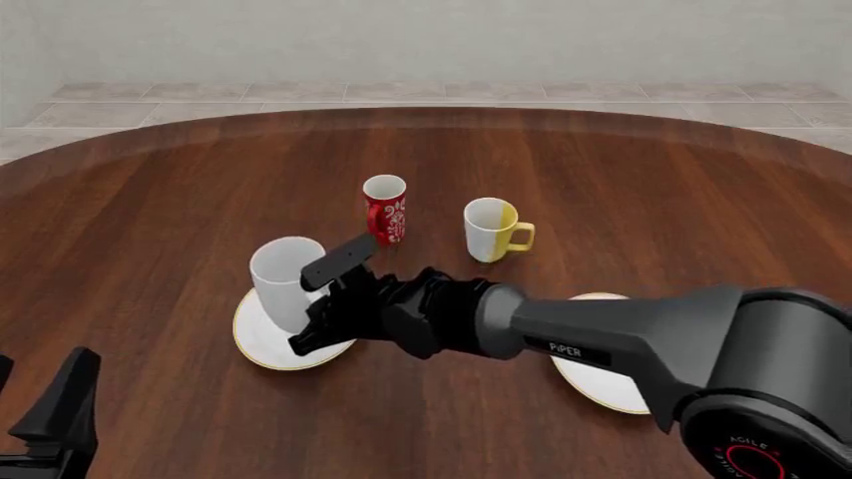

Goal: Put the white mug on the left plate.

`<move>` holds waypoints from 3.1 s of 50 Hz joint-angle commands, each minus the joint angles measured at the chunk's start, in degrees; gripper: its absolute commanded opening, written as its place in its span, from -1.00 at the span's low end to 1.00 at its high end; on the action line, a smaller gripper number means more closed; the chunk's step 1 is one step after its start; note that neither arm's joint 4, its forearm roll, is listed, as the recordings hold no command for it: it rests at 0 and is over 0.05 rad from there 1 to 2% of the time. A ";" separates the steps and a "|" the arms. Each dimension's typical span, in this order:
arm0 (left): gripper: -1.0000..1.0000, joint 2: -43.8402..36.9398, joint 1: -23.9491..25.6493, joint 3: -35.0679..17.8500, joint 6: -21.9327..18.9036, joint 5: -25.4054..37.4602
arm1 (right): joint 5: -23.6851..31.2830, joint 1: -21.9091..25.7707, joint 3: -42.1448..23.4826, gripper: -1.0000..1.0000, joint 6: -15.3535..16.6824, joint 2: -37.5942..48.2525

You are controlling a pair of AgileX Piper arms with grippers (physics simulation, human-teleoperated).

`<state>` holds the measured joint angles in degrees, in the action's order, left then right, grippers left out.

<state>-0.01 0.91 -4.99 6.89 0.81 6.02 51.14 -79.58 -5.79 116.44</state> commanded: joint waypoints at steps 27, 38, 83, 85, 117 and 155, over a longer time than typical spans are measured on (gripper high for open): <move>1.00 0.00 -0.12 0.07 0.08 -0.10 | -0.21 -0.06 0.06 -1.00 -0.64 0.64; 1.00 0.00 -0.04 0.03 0.06 -0.04 | -0.13 0.01 -0.08 -1.00 -1.07 0.79; 1.00 -0.02 0.40 0.17 -0.03 0.23 | -0.78 -0.22 0.44 -1.00 -1.77 1.27; 1.00 -0.02 0.40 0.13 -0.03 0.24 | -0.78 -0.22 0.47 -1.00 -1.77 1.27; 1.00 -0.03 0.33 0.14 0.00 0.28 | -0.75 0.03 0.54 -1.00 -2.01 1.94; 1.00 -0.01 0.44 0.18 0.09 0.22 | -0.42 0.09 0.38 -1.00 -2.11 2.75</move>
<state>-0.03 1.30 -4.83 6.96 1.06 5.50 51.30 -78.96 -7.61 119.06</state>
